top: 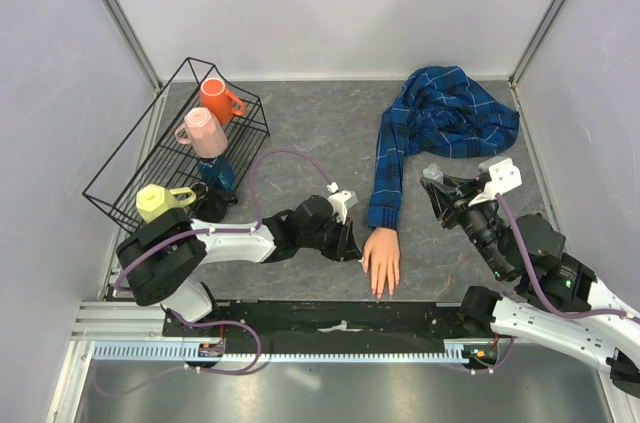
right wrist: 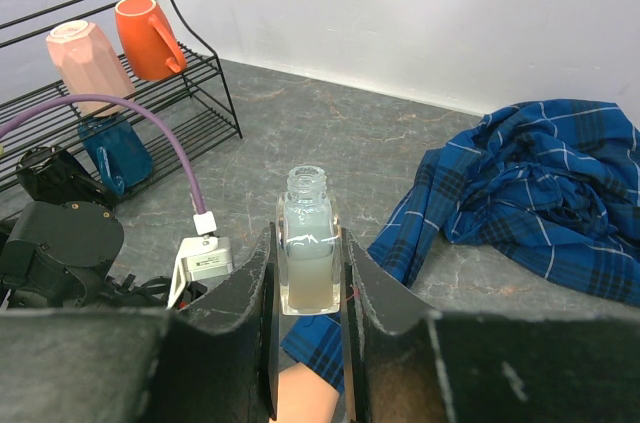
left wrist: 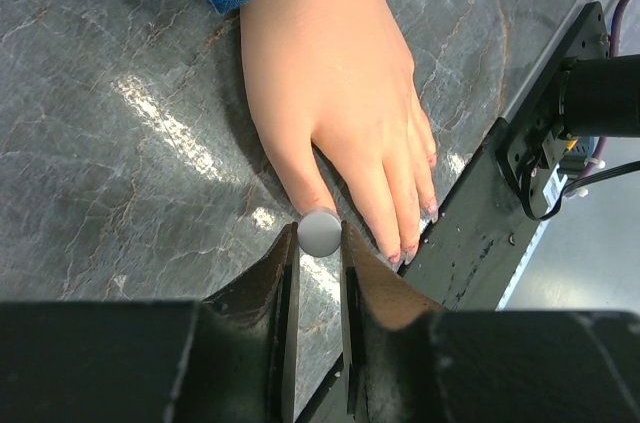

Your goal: Paint the nails

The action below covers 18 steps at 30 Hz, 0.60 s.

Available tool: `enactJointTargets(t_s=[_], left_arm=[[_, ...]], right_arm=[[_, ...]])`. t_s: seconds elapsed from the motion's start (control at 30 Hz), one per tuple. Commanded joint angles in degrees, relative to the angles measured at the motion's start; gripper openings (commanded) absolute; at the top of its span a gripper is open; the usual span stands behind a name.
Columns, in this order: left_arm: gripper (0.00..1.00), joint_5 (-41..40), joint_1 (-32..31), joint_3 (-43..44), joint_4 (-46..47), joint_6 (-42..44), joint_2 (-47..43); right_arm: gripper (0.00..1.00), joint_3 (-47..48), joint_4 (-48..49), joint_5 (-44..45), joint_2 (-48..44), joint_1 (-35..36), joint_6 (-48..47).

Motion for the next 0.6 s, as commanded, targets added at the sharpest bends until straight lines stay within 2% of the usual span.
enactJointTargets(t_s=[0.0,0.57], left_arm=[[0.02,1.1,0.2,0.4,2.0,0.4,-1.2],[0.02,2.1,0.0,-0.1,3.1,-0.7,-0.3]], right_arm=[[0.0,0.0,1.2,-0.2,-0.3,0.0,0.5],[0.0,0.0,1.2,-0.3,-0.3,0.0,0.6]])
